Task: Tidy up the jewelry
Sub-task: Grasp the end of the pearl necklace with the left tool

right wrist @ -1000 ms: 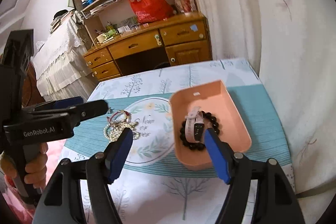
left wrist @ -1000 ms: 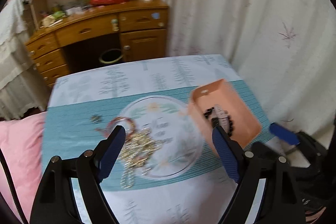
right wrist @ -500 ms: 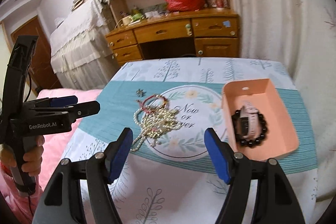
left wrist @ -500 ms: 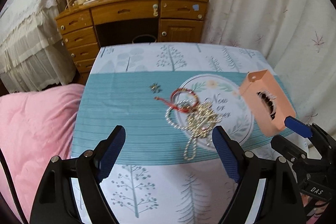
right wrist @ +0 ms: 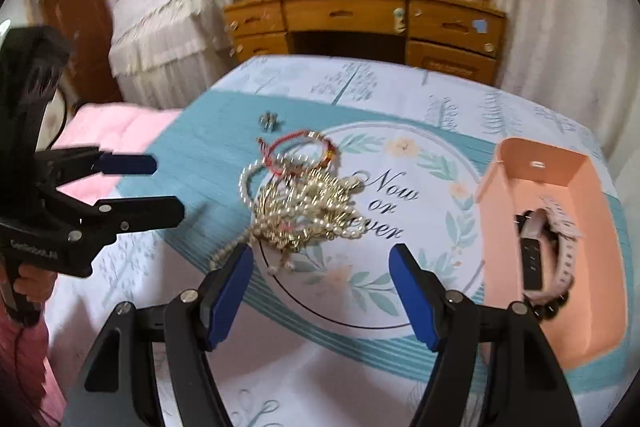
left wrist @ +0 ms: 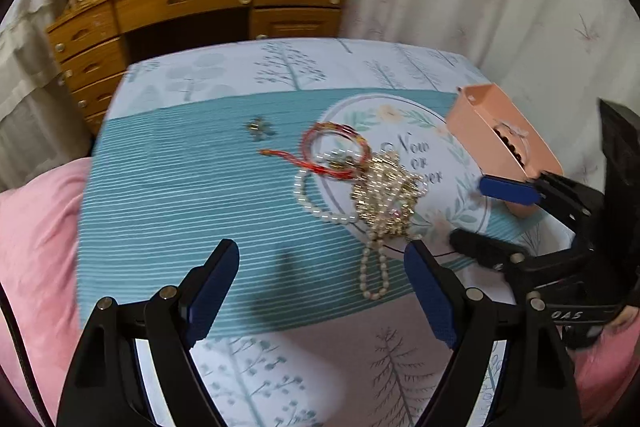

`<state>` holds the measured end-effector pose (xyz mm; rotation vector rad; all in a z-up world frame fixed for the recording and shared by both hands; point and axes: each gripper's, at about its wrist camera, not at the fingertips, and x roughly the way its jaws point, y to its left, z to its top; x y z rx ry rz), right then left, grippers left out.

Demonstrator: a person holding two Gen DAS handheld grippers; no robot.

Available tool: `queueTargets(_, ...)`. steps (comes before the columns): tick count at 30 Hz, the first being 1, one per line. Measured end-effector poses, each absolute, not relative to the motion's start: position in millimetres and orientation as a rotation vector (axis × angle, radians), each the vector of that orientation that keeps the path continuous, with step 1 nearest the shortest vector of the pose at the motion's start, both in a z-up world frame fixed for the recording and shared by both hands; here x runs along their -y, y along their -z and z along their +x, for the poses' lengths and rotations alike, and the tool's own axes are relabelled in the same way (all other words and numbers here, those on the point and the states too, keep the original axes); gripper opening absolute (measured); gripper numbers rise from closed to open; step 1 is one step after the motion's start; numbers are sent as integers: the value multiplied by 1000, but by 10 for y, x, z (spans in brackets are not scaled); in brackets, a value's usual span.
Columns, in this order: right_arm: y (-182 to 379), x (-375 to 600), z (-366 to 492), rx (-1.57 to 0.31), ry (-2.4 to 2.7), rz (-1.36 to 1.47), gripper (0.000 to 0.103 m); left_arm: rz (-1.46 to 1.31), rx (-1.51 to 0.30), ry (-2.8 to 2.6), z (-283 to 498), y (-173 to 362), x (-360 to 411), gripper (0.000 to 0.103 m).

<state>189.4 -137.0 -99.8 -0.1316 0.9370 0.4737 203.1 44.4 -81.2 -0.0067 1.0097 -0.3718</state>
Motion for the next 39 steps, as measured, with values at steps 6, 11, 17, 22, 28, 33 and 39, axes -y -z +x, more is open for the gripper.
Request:
queueTargets(6,1163,1268,1957,-957,-503,-226,71,18,-1071,368,2194,1061,-206,68)
queueTargets(11,1211,1339,1978,-958,-496,-204,71,35,-1091,386,2268,1147,-71,60)
queueTargets(17,1254,1388,1999,-971,-483,-193,71,82,-1091,358,2317,1187,42,48)
queueTargets(22,1245,1387,1988,-968,-492,-194,71,52,-1091,435,2295,1191,77,14)
queueTargets(28,1273,1350,1993,-974,-494,-208,71,41,-1108,432,2265,1177,68,9)
queueTargets(33,1268,1350,2000,-974,-497,-197,71,-8,-1148,436,2233,1136,-31,3)
queueTargets(39,1267,1357,2010,-974,-496,-185,71,-28,-1190,411,2059,1211,-240,3)
